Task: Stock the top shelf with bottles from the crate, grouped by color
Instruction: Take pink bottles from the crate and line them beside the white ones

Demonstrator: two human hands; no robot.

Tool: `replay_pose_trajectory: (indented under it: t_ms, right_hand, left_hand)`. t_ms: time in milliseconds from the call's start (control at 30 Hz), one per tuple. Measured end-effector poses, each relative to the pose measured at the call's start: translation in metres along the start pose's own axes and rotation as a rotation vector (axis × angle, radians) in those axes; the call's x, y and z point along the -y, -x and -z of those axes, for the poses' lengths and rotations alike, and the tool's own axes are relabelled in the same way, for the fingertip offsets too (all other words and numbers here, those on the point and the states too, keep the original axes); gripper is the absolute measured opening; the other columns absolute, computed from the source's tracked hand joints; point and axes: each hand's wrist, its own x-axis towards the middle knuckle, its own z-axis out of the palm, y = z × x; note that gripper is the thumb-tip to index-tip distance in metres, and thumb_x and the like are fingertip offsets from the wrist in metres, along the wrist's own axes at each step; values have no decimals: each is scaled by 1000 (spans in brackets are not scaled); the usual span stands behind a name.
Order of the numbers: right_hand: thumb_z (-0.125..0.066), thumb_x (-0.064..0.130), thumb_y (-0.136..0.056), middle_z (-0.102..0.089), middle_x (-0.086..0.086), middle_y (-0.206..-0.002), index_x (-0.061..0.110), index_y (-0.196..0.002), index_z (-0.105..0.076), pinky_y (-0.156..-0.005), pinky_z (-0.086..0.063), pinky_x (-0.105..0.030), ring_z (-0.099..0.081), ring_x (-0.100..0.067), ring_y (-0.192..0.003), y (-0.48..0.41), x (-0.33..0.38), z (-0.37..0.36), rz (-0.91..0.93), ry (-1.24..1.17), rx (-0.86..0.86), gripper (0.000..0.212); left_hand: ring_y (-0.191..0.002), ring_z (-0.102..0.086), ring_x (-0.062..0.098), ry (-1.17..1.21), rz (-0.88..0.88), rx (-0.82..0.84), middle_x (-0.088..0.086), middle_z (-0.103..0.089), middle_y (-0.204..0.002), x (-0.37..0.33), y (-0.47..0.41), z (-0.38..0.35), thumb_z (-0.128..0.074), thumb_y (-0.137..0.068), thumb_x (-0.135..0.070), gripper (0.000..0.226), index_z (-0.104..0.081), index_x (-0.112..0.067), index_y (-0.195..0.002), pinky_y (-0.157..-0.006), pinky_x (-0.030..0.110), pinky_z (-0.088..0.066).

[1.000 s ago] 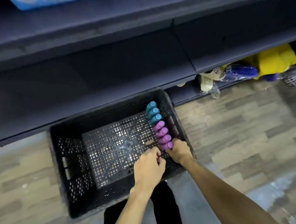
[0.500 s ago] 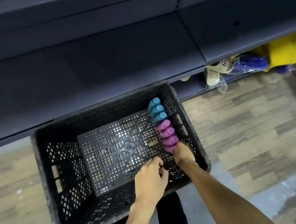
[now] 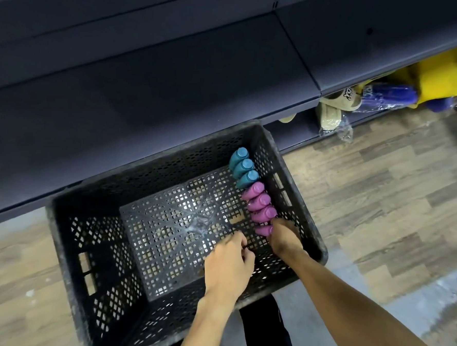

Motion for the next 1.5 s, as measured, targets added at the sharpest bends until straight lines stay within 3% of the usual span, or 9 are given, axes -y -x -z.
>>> replay_pose_trajectory:
  t_ms: [67, 133, 233, 333, 567, 700, 1000, 1200, 1500]
  right_hand:
    - [-42, 11, -102, -67, -6, -112, 7, -114, -64, -55, -35, 0, -60, -27, -111, 5, 2, 7, 25, 8, 53, 26]
    - [-53, 12, -96, -70, -8, -111, 12, -111, -68, -77, -47, -18, -65, -28, -105, 13, 5, 19, 50, 81, 21, 22]
    - [-62, 26, -87, -73, -7, -102, 20, -105, -69, -80, -52, -33, -67, -31, -96, 31, 13, 39, 166, 178, -13, 20]
    - [-67, 40, -75, -74, -5, -94, 20, -98, -69, -74, -50, -30, -68, -26, -88, 51, 28, 74, 266, 83, -33, 30]
    - [-77, 30, -67, -71, 3, -89, 20, -97, -70, -77, -51, -27, -64, -14, -82, 100, 109, 167, 543, 35, -87, 32]
    - [-78, 24, -67, -68, 7, -90, 15, -98, -72, -70, -39, -9, -57, -4, -78, 137, 160, 222, 758, 30, -136, 33]
    - [-73, 36, -86, -59, 13, -91, 29, -105, -60, -77, -44, -16, -56, -1, -81, 228, 240, 319, 995, -125, -223, 25]
    - [-62, 53, -88, -68, 3, -103, 30, -109, -60, -89, -53, -39, -65, -17, -96, 288, 281, 382, 1080, -224, -221, 32]
    - [-62, 30, -96, -71, 7, -102, 22, -112, -63, -82, -54, -33, -66, -8, -93, 391, 357, 476, 1340, -293, -352, 17]
  left_hand:
    - [-79, -59, 10, 2, 0, -3, -13, -60, -87, -2, 2, 1, -52, -88, -31, 8, -54, -30, -96, -65, 28, -46]
    - [-78, -59, 11, 9, -1, -9, -13, -60, -86, -6, 3, 7, -52, -87, -30, 6, -54, -30, -94, -62, 29, -44]
    - [-76, -58, 11, 9, -8, -19, -12, -60, -84, -16, 4, 19, -52, -86, -30, 4, -53, -30, -90, -61, 29, -43]
    - [-75, -58, 12, 27, -2, -46, -12, -60, -83, -25, 4, 43, -52, -86, -29, 1, -53, -29, -86, -61, 29, -41]
    - [-76, -60, 15, 0, -29, -177, -9, -62, -81, -49, 5, 132, -53, -83, -30, 3, -54, -27, -84, -61, 30, -42]
    - [-79, -60, 14, 8, -77, -273, -10, -63, -83, -74, 9, 196, -53, -84, -29, 4, -56, -28, -87, -62, 29, -40]
    - [-78, -59, 14, 40, -179, -459, -12, -63, -81, -115, 52, 336, -55, -81, -27, 5, -58, -28, -85, -69, 33, -51]
    - [-78, -59, 12, 42, -310, -579, -13, -65, -80, -152, 96, 428, -56, -82, -29, 3, -59, -29, -82, -70, 32, -49]
    - [-80, -62, 15, -65, -474, -781, -11, -67, -81, -213, 160, 551, -58, -84, -30, 7, -63, -25, -86, -74, 34, -52]
